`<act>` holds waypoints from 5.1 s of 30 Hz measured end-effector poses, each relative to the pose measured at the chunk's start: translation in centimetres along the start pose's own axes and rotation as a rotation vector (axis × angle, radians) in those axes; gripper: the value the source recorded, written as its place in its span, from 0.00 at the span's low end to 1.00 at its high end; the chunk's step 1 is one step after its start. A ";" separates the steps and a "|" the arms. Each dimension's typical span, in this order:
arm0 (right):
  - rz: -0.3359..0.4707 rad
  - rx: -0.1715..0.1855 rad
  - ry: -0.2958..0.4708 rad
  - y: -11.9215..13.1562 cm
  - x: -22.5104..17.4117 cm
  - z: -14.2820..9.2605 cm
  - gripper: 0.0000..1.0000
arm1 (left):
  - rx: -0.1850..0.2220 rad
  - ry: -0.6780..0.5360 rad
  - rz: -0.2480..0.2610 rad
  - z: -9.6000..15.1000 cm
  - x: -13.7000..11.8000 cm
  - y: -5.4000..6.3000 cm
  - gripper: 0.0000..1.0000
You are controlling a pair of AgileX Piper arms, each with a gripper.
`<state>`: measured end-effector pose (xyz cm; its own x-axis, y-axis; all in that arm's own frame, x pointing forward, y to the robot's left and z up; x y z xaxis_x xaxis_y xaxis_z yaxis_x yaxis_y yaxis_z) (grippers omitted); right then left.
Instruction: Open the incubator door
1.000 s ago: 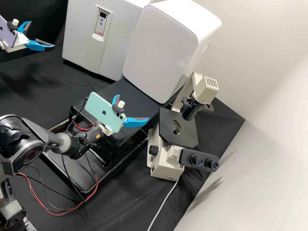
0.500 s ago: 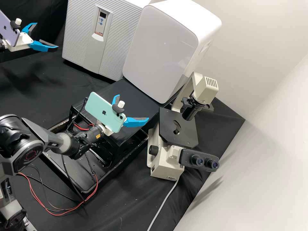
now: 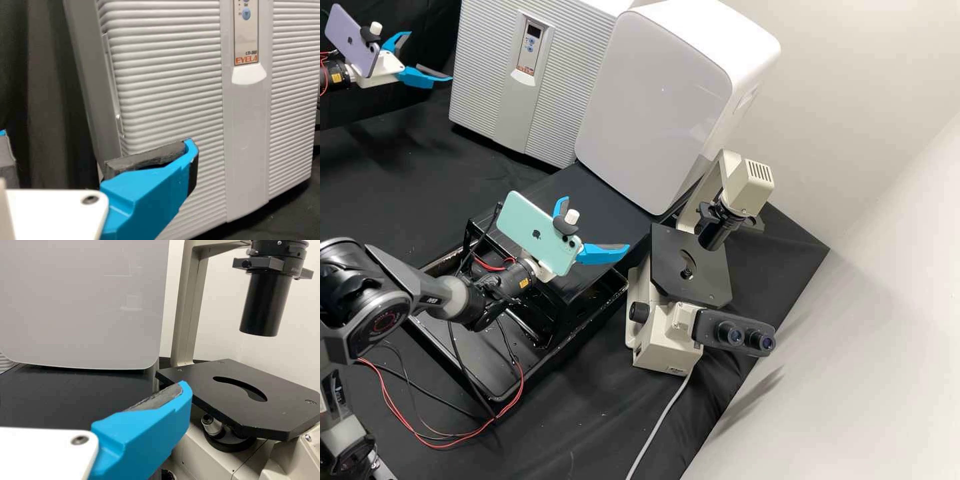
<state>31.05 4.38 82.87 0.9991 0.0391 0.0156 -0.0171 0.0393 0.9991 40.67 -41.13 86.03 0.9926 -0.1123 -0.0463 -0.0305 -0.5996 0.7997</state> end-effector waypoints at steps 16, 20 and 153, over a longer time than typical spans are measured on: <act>0.000 0.000 0.000 0.0 0.0 0.0 1.00 | 0.042 -0.233 0.074 -1.4 6.9 2.8 1.00; 0.000 0.000 0.000 0.0 0.0 0.0 1.00 | 0.000 -0.244 0.089 -2.3 8.0 3.1 1.00; 0.000 0.000 0.000 0.0 0.0 0.0 1.00 | -0.287 -0.171 -0.034 1.8 3.4 3.2 0.00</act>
<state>31.05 4.38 82.87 0.9991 0.0391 0.0156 -0.0171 0.0393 0.9991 43.69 -44.84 87.40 0.9578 -0.2415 -0.1561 0.0608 -0.3604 0.9308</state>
